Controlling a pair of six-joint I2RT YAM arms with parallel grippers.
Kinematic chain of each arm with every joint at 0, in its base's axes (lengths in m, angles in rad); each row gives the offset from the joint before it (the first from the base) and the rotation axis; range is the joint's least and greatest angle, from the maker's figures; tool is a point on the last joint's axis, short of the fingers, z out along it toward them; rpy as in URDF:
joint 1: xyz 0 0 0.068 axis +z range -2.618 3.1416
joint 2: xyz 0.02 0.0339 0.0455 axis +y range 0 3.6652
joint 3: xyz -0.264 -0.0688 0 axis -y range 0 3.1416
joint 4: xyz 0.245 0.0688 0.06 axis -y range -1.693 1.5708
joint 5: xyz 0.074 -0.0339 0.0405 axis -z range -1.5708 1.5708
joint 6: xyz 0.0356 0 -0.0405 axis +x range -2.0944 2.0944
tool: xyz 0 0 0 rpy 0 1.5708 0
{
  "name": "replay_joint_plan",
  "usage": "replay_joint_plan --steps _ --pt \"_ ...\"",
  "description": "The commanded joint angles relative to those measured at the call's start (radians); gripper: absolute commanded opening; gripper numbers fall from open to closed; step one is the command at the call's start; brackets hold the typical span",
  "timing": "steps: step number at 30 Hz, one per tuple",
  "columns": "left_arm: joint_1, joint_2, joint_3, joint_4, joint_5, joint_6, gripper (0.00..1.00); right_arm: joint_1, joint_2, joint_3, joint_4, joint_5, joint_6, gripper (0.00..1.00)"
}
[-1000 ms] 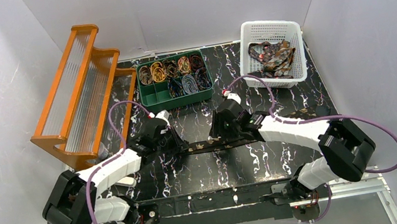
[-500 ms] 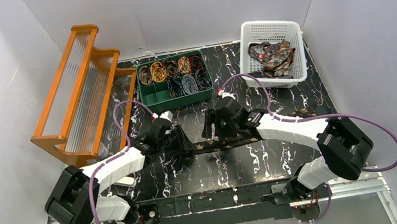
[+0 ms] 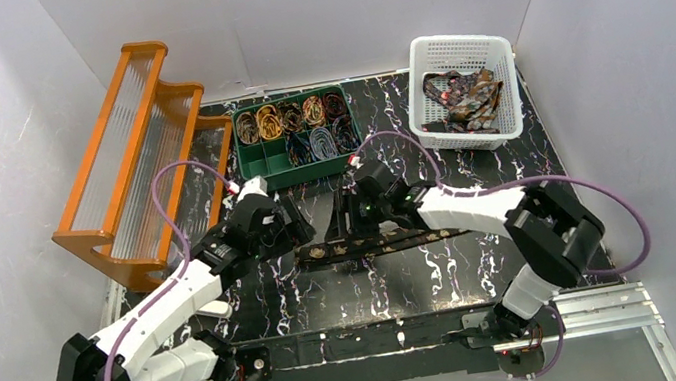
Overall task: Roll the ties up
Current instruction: Roll the tie at the center of the board.
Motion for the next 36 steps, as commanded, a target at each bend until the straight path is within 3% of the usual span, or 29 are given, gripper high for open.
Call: replay_joint_plan --steps 1,10,22,30,36 --pt "0.043 -0.030 -0.037 -0.134 -0.057 -0.001 0.82 0.000 0.081 0.051 0.137 -0.174 0.049 0.64" --pt "0.215 -0.034 -0.113 -0.060 0.154 0.023 0.83 0.003 0.191 0.122 0.054 -0.177 0.060 0.57" --pt "0.225 0.001 -0.162 0.013 0.251 0.043 0.81 0.002 0.245 0.155 -0.039 -0.130 0.055 0.45" --pt "0.225 0.022 -0.205 0.081 0.311 0.046 0.80 0.003 0.220 0.159 -0.017 -0.153 0.040 0.21" --pt "0.224 0.029 -0.235 0.142 0.323 0.045 0.80 0.001 0.198 0.157 -0.066 -0.124 0.029 0.19"
